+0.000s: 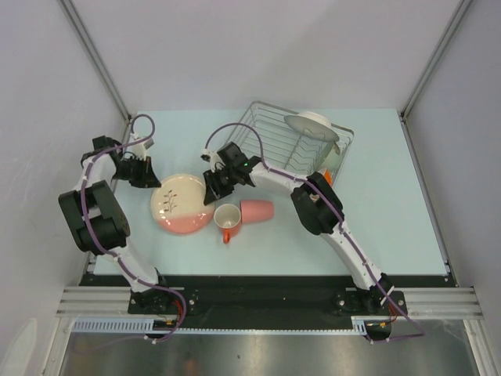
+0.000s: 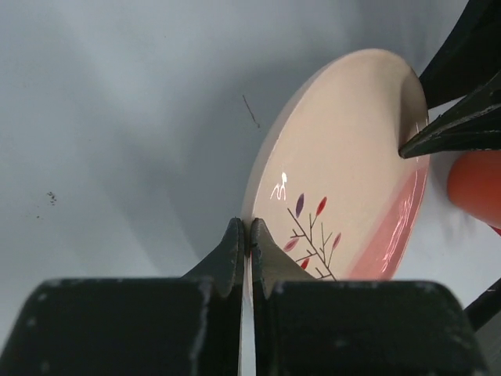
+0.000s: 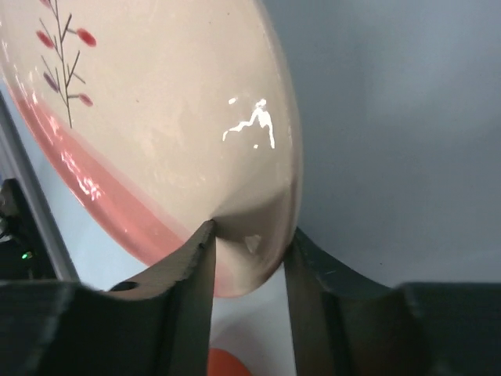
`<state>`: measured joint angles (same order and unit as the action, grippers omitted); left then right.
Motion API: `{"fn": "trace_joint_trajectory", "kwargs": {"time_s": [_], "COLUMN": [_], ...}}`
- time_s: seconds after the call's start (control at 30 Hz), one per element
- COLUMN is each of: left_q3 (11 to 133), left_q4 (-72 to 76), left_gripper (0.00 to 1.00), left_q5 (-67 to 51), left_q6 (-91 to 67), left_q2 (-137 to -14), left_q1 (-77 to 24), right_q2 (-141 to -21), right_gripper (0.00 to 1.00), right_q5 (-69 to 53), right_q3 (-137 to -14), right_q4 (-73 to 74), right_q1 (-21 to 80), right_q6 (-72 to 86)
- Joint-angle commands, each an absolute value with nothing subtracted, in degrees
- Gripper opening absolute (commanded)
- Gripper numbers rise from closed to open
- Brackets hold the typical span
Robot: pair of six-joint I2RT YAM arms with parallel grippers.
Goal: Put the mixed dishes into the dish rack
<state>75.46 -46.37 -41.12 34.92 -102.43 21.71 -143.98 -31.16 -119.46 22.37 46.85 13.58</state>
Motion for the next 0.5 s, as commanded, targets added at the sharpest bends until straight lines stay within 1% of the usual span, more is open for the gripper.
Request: {"fn": "trace_joint_trajectory", "kwargs": {"time_s": [0.0,0.03,0.1,0.13,0.2,0.23,0.47], "left_q3": [74.19,73.66,71.99,71.63,70.93,70.84,70.58], "left_q4": [-48.96,-48.52,-46.76,-46.06,-44.83,-44.56,-42.81], "left_gripper": [0.0,0.0,0.0,0.0,0.0,0.0,0.0], "left_q5": [-54.58,-54.32,-54.14,-53.71,-53.7,-53.7,-53.7], "left_q6": [32.87,32.78,32.26,31.99,31.47,31.46,30.24], "left_q2": [-100.98,-101.33,-101.78,-101.86,-102.39,-102.74,-104.06], "left_q1": [18.02,17.67,17.4,17.23,17.14,17.05,15.73], "right_q2": [-146.08,-145.9,-145.2,-145.11,-144.93,-145.02,-143.35], "right_gripper": [0.32,0.24,0.14,0.07,0.04,0.0,0.0], "right_q5": [-39.54,-39.99,-41.56,-42.18,-43.24,-43.68,-43.16], "right_q3": [-116.28,-115.67,-114.26,-112.95,-112.15,-112.06,-110.05], "right_q4": [16.35,15.83,13.19,12.23,9.76,9.32,7.65], "right_q1": [48.61,48.43,47.99,47.81,47.38,47.29,47.81], "right_q6": [16.25,16.61,17.57,18.1,19.24,19.33,18.46]}}
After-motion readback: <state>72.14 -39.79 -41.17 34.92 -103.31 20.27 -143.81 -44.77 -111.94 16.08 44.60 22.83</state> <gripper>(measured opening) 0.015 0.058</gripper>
